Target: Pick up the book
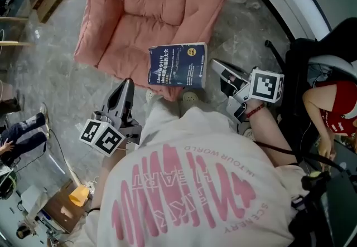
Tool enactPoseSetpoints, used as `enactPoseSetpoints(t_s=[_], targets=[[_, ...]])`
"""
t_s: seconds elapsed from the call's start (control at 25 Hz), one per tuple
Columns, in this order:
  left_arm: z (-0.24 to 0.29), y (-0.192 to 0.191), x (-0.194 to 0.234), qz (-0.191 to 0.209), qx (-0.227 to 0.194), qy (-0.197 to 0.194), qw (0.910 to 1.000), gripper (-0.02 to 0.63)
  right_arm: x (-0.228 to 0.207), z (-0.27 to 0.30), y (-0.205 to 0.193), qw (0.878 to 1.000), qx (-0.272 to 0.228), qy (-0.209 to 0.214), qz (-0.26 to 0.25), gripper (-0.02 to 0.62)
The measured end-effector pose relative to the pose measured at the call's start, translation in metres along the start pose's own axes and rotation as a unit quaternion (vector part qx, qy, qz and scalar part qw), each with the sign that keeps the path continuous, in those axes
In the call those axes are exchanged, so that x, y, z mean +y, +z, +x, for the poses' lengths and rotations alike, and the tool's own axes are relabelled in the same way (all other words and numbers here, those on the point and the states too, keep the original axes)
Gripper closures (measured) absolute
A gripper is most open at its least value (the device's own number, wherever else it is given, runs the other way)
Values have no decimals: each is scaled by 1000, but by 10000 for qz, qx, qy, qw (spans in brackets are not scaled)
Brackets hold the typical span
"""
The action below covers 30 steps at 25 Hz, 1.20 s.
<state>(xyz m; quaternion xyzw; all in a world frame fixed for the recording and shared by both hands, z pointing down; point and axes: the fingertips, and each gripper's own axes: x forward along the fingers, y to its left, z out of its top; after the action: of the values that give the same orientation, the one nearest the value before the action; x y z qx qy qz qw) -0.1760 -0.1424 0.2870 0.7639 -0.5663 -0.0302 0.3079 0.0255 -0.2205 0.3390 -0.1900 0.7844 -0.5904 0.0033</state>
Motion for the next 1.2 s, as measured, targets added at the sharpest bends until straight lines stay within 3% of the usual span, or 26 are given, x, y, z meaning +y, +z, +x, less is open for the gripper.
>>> enactPoseSetpoints(t_s=[0.16,0.32,0.48,0.64,0.88,1.04,1.2], targets=[[11,-3,20,-61,397,-96,9991,598,-4,7,-5,9997,-47,-154,186,586],[27,-5,43,-229,784,-401,9958,598,-17,11,-15,9989,-228,-411,60,586],[42,-19,60,-351,1202,-755,9893,598,-43,8,-26,9945,-144,-952,-401,584],[60,-42,77,-346,1544,-1098,9813,598,-62,11,-31,9934,-69,-1083,-384,577],[85,-77,105,-417,1928,-837,9768,598,-95,14,-39,9917,76,-1280,-137,415],[92,-101,119,-516,2149,-695,9728,573,-121,21,-54,9880,467,-1463,-176,278],[91,-110,125,-739,2202,-623,9707,568,-139,23,-80,9840,870,-1535,-241,183]])
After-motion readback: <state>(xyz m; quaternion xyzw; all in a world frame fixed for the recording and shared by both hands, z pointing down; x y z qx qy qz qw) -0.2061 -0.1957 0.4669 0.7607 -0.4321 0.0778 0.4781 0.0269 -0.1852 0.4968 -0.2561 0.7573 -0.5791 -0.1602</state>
